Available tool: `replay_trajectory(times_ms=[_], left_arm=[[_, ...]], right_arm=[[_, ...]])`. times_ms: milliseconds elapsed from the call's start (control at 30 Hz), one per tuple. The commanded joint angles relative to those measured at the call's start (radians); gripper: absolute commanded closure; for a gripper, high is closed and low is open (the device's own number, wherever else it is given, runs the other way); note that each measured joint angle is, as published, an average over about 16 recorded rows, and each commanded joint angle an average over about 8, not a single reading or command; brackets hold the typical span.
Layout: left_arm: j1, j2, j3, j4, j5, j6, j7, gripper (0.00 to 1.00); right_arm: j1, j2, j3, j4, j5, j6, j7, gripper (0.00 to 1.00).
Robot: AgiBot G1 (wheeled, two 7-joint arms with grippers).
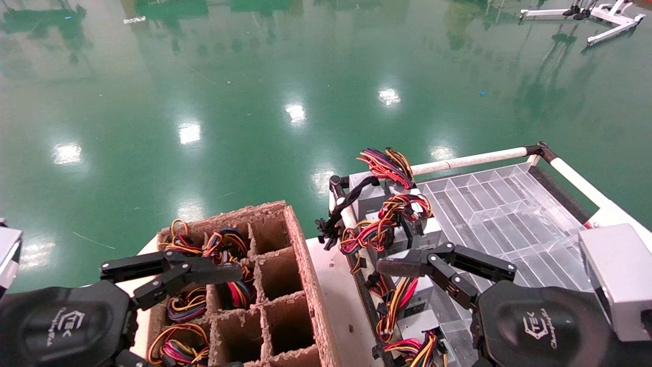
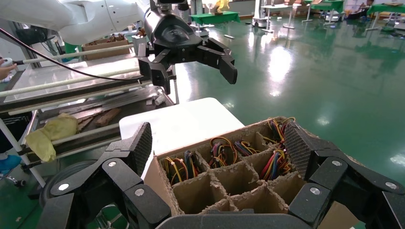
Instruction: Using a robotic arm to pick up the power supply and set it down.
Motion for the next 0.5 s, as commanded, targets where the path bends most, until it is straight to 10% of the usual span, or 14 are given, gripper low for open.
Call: replay_trajectory(times_ms=[33, 500], left_arm=[[0.000, 0.000, 0.000, 0.000, 0.000, 0.000, 0.000, 1.00], [0.000, 0.000, 0.000, 0.000, 0.000, 0.000, 0.000, 1.00]], right_arm=[[0.000, 0.000, 0.000, 0.000, 0.000, 0.000, 0.000, 0.00], [0.033, -0.072, -0.057, -0.074, -0.118, 0.070, -0.007, 0.00]])
